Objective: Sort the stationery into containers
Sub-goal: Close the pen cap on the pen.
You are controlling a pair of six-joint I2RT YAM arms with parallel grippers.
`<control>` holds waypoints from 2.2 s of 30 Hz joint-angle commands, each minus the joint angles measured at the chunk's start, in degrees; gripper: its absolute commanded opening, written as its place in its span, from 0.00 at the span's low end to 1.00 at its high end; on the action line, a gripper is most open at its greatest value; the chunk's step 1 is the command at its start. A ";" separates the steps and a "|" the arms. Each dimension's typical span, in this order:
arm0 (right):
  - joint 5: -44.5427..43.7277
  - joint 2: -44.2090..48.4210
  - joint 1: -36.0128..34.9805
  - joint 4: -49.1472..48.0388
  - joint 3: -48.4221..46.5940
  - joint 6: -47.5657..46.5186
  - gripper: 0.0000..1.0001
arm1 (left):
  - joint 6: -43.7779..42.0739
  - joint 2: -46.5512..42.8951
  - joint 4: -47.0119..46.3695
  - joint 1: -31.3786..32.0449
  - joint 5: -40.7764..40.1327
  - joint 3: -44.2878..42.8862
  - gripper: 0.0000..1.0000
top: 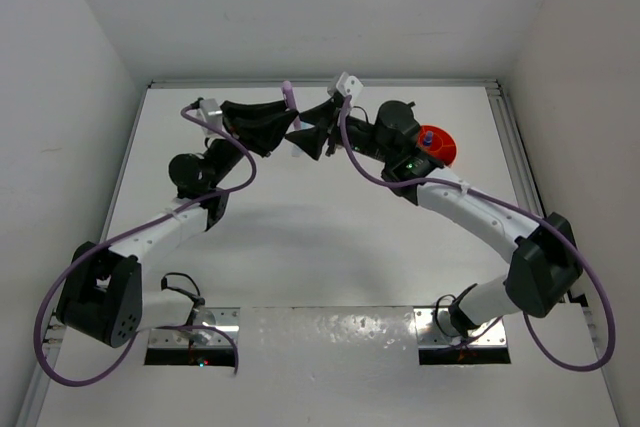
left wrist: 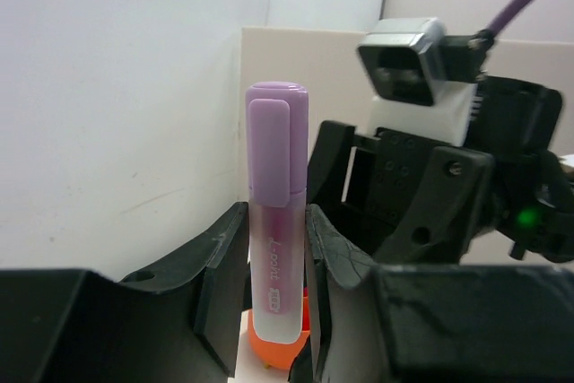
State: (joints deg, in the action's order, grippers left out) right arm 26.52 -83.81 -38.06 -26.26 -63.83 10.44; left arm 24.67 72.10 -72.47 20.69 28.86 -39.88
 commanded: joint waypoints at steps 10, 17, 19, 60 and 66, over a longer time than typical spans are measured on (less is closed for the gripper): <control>-9.38 -4.08 -3.33 -8.01 -2.61 -2.61 0.42 | -3.92 -0.82 2.59 1.46 -7.07 -2.13 0.00; -11.32 -4.61 -3.33 -9.25 -3.14 -2.88 0.36 | -8.04 -0.82 7.16 1.46 -7.23 -1.78 0.00; -11.67 -4.70 -3.25 -9.86 -3.40 -2.88 0.36 | -8.75 -0.82 8.30 1.55 -7.50 -1.70 0.00; 21.99 3.92 7.74 14.83 -1.82 -9.03 0.00 | -12.80 -6.10 14.28 -11.99 32.92 -5.72 0.37; 23.31 2.51 7.74 13.17 -1.82 -9.03 0.00 | -10.34 -4.60 14.10 -8.92 36.44 -8.90 0.57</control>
State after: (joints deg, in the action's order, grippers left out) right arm 46.57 -80.93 -30.15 -11.68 -63.57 2.92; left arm 12.69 67.55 -57.10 10.07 60.75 -46.06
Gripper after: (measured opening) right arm 0.221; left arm 0.544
